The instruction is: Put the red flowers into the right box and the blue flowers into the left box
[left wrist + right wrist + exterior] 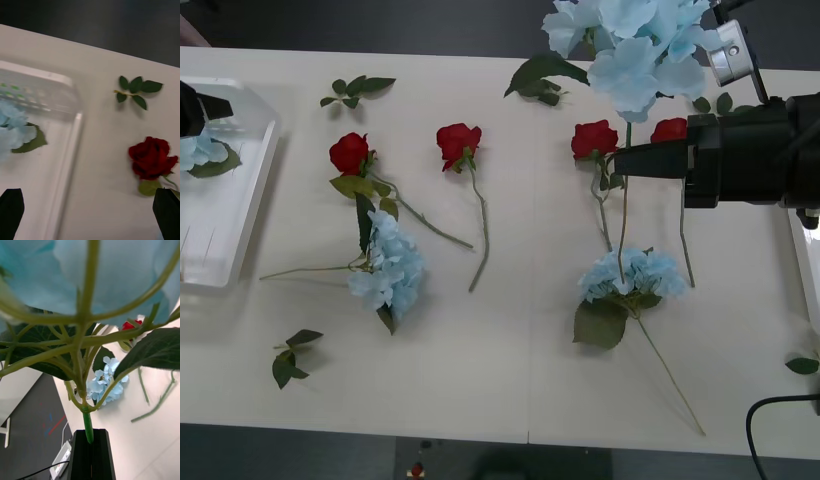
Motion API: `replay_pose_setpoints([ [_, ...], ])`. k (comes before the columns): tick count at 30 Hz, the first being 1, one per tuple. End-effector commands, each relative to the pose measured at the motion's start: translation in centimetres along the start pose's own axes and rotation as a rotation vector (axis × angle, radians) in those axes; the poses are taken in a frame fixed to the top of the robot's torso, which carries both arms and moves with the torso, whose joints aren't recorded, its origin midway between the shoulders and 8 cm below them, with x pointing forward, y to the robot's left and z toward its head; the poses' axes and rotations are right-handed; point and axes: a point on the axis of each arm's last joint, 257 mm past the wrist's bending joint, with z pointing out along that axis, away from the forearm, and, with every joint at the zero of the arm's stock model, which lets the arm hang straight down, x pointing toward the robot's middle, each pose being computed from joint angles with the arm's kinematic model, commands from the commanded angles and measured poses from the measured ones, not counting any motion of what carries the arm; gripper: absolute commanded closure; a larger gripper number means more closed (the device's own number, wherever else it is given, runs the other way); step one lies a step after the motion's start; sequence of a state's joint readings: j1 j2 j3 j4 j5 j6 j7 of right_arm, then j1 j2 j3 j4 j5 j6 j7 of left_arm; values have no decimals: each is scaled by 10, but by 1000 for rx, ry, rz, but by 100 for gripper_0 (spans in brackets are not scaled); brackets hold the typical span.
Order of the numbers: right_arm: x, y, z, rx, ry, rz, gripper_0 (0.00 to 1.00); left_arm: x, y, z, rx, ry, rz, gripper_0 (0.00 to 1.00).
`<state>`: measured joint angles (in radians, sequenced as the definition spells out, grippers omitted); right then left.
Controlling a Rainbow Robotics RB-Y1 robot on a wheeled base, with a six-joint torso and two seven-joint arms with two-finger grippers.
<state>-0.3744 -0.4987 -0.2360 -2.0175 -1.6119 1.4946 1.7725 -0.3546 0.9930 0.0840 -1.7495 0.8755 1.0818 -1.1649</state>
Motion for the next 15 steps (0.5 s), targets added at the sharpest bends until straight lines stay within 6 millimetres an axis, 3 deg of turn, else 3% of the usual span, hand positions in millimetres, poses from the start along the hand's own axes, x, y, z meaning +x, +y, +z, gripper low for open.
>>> replay_pose_setpoints([
  [1, -15, 14, 5, -63, -11, -98, 100, -8, -52, -34, 131, -28, 62, 0],
  [9, -37, 28, 15, -152, -30, -80, 100, 39, -162, -87, 446, -7, 75, 0],
  [15, -56, 32, 25, -204, -51, -44, 100, 70, -231, -122, 648, 31, 56, 0],
])
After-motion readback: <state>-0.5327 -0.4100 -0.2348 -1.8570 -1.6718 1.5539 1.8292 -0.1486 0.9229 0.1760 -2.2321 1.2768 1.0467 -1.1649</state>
